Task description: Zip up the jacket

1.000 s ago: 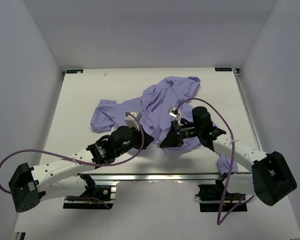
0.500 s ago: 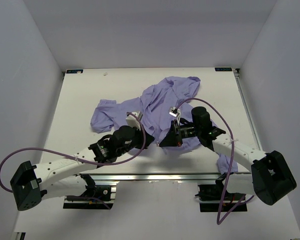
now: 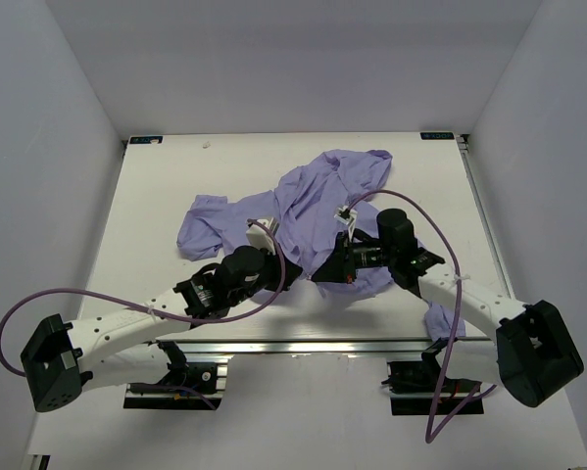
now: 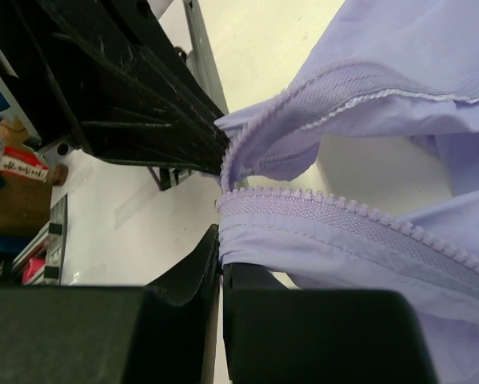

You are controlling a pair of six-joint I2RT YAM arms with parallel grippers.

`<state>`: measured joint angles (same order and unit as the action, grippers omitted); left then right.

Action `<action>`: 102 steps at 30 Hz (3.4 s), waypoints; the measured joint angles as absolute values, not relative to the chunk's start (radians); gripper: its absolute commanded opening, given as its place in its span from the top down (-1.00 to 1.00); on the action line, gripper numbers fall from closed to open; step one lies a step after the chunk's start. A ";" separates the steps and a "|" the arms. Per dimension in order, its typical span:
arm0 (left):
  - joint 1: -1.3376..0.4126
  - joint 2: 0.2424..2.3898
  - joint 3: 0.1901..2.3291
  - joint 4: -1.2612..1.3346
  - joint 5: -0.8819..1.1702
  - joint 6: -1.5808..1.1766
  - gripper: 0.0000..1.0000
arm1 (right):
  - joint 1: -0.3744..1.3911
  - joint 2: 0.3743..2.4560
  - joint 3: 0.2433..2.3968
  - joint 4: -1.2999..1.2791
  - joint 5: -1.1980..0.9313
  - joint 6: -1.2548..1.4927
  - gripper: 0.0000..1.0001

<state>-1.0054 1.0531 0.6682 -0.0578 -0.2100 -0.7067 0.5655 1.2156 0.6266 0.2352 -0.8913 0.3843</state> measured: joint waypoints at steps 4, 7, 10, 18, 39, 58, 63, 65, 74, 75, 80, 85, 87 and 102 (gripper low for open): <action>-1.005 1.053 0.669 -0.043 -0.205 -0.699 1.00 | 0.572 1.200 0.627 0.241 -0.864 0.397 1.00; -1.005 1.059 0.669 -0.042 -0.201 -0.687 1.00 | 0.573 1.200 0.627 0.234 -0.852 0.401 1.00; -1.005 1.062 0.670 -0.050 -0.197 -0.670 1.00 | 0.577 1.203 0.632 0.208 -0.846 0.386 1.00; -1.004 1.083 0.699 -0.060 -0.148 -0.578 1.00 | 0.587 1.233 0.673 0.146 -0.859 0.352 1.00; -0.997 1.058 0.705 -0.101 -0.053 -0.461 1.00 | 0.598 1.199 0.690 0.115 -0.778 0.393 1.00; -1.008 0.960 0.623 -0.184 -0.115 -0.682 -0.96 | 0.598 1.164 0.464 0.464 -0.766 0.650 1.00; -1.008 0.836 0.472 -0.110 -0.097 -0.804 -0.96 | 0.607 1.164 0.379 0.619 -0.759 0.762 1.00; -1.008 0.800 0.400 -0.033 -0.073 -0.841 -0.96 | 0.619 1.164 0.361 0.675 -0.749 0.798 1.00; -1.009 0.768 0.268 0.251 -0.009 -0.914 -0.64 | 0.643 1.174 0.320 0.844 -0.719 0.918 1.00; -1.010 0.768 0.268 0.271 -0.006 -0.914 -0.63 | 0.643 1.175 0.316 0.854 -0.716 0.927 1.00; -1.007 0.761 0.247 0.382 0.004 -0.917 -0.56 | 0.643 1.175 0.310 0.869 -0.709 0.944 1.00; -0.987 0.821 0.247 0.439 0.030 -0.912 -0.25 | 0.643 1.175 0.310 0.871 -0.707 0.947 1.00; -0.978 0.860 0.250 0.449 0.043 -0.910 -0.19 | 0.643 1.175 0.310 0.871 -0.706 0.947 1.00; -0.946 0.882 0.232 0.579 0.086 -0.906 0.18 | 0.643 1.171 0.310 0.864 -0.705 0.942 1.00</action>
